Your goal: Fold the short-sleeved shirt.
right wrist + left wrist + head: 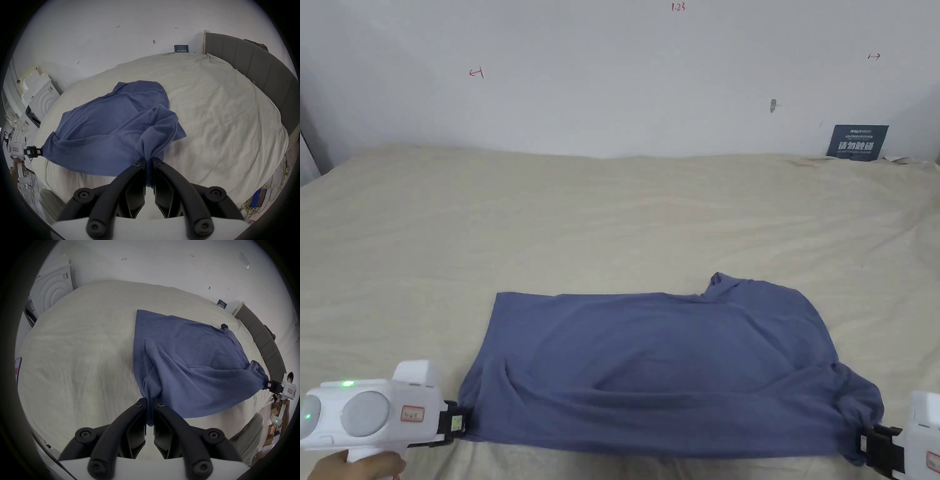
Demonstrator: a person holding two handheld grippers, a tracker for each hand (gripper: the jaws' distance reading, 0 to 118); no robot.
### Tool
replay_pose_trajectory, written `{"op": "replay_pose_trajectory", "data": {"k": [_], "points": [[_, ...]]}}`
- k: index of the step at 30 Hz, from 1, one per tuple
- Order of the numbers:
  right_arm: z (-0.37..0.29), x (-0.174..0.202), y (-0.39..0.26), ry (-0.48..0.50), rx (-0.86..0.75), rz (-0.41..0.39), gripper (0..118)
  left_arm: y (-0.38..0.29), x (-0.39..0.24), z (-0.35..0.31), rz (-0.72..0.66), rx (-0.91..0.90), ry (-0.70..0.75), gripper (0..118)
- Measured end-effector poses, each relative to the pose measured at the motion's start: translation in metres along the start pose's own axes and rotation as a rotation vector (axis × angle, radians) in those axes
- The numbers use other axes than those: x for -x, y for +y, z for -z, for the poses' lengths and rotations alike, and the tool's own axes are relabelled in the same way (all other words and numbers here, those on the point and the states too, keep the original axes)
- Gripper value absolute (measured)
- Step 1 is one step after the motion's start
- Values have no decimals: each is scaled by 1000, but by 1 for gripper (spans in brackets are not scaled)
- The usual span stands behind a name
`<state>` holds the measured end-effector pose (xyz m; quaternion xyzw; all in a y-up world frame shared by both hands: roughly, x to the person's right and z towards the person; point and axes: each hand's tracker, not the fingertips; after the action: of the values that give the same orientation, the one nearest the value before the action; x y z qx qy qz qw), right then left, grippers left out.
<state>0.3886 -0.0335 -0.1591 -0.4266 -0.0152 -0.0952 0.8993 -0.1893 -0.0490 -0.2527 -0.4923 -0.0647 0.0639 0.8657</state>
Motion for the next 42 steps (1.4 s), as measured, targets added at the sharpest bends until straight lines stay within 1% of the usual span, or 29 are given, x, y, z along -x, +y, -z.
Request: {"op": "replay_pose_trajectory", "data": {"k": [5, 13, 14, 17, 18, 21, 22, 23, 24, 25, 26, 27, 28, 29, 30, 31, 34, 37, 39, 40, 42], "points": [[4, -10, -32, -8, 44, 36, 5, -35, 7, 1, -35, 41, 3, 5], [42, -17, -65, -43, 126, 85, 5, -60, 5, 27, -52, 74, 44, 5], [48, -23, -67, -46, 126, 88, 5, -59, 5, 26, -54, 74, 46, 5], [48, -23, -64, -53, 121, 90, 6, -57, 1, 24, -35, 77, 57, 5], [57, -37, -64, -54, 123, 85, 6, -57, -1, 24, -26, 77, 62, 5], [58, -42, -64, -54, 118, 81, 7, -57, -4, 22, -22, 76, 68, 5], [59, -43, -64, -54, 116, 80, 10, -57, -4, 22, -24, 75, 70, 5], [59, -44, -64, -56, 114, 75, 16, -56, -6, 21, -26, 75, 70, 6], [58, -44, -63, -69, 112, 65, 24, -56, -8, 18, -29, 70, 71, 11], [57, -44, -62, -84, 106, 56, 38, -55, -9, 17, -31, 64, 72, 24], [59, -49, -63, -89, 98, 46, 48, -53, -11, 15, -33, 62, 79, 37], [57, -50, -60, -91, 86, 41, 60, -51, -13, 13, -31, 62, 88, 56], [54, -50, -57, -93, 73, 43, 77, -51, -16, 9, -26, 59, 96, 81], [51, -50, -52, -96, 55, 43, 86, -49, -20, 5, -18, 44, 106, 99], [47, -47, -48, -94, 22, 36, 91, -45, -24, 1, -6, 17, 124, 109], [41, -45, -42, -90, -18, 22, 92, -42, -27, -5, 6, -16, 131, 112], [28, -41, -19, -75, -129, -13, 93, -25, -39, -28, 22, -119, 122, 112], [14, -33, 3, -56, -242, -28, 95, -8, -45, -45, 34, -220, 122, 112], [5, -28, 18, -36, -310, -42, 99, 4, -55, -60, 53, -297, 116, 112], [2, -26, 23, -35, -340, -48, 103, 9, -59, -65, 68, -328, 113, 112], [-3, -21, 34, -46, -411, -79, 106, 21, -68, -77, 83, -386, 110, 112]]}}
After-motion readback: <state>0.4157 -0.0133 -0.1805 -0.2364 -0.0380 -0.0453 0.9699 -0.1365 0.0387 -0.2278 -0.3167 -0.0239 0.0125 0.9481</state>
